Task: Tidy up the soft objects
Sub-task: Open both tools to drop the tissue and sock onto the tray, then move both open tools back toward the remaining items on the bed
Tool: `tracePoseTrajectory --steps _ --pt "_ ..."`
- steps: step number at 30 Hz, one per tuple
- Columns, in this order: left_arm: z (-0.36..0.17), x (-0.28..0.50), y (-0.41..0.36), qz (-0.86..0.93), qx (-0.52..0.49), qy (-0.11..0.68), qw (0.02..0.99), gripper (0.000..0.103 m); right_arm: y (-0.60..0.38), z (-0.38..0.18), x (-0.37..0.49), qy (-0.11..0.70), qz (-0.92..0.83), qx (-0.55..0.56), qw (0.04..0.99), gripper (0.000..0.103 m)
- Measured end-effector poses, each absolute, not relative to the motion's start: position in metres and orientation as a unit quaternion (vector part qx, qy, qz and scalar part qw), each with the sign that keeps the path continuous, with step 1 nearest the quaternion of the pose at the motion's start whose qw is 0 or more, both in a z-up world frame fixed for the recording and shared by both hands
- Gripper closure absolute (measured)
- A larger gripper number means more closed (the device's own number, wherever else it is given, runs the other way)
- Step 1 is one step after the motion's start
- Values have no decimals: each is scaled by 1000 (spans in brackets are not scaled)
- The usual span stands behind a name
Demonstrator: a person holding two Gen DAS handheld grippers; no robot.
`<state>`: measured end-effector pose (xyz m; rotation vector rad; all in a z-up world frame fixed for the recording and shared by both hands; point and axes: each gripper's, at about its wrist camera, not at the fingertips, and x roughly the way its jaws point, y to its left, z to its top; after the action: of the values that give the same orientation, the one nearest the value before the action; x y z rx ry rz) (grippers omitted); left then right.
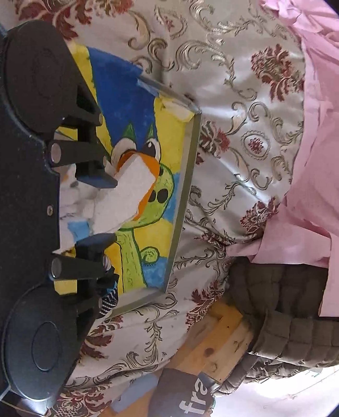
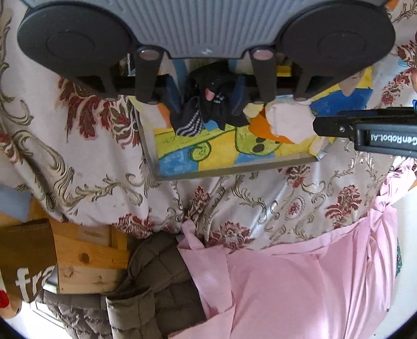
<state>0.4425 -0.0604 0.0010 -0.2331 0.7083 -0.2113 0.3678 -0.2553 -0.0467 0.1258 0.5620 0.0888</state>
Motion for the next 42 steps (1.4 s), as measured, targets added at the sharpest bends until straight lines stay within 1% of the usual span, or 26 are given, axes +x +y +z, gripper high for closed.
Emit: tracePoseTrajectory --steps 1,2,4,5,6,8,10,11,13,14,15,16,18,19,34,42 --pt "4 438 -60 -100 -110 340 928 51 -255 -43 364 272 44 63 959 49" --pt "6 433 -60 -97 -107 335 931 49 -255 -39 360 265 43 63 961 48" --pt "13 421 -58 -95 -103 322 936 37 -254 -30 351 247 42 60 966 40" --pt "16 415 -56 -95 -106 317 938 35 -255 -25 346 239 41 59 968 38" --pt "20 408 -53 -96 -113 313 938 32 -255 -20 342 232 40 61 970 34" --pt "27 394 -48 -96 -123 305 940 29 -258 -12 333 222 41 69 972 29" --pt "34 381 -44 -94 -122 295 943 25 -260 -4 323 213 44 72 973 20" --pt "37 376 -44 -93 -120 290 945 24 -260 0 318 209 42 72 974 17" --pt "44 361 -41 -91 -118 277 949 19 -261 5 307 197 36 72 977 6" --pt "48 354 -40 -90 -117 271 951 17 -260 8 302 191 30 71 978 4" --pt "50 347 -39 -87 -116 267 953 13 -260 10 297 187 26 68 980 1" --pt "53 340 -38 -83 -115 262 955 8 -259 13 292 181 20 63 981 0" --pt "58 323 -34 -71 -115 248 959 3 -257 17 283 171 15 58 983 0" --pt "59 314 -32 -66 -115 241 961 2 -256 19 277 168 16 57 984 0" --pt "55 197 -3 -25 -116 185 976 1 -230 34 163 131 41 45 989 0" --pt "35 142 14 -17 -117 185 976 1 -223 19 115 152 59 47 985 0"
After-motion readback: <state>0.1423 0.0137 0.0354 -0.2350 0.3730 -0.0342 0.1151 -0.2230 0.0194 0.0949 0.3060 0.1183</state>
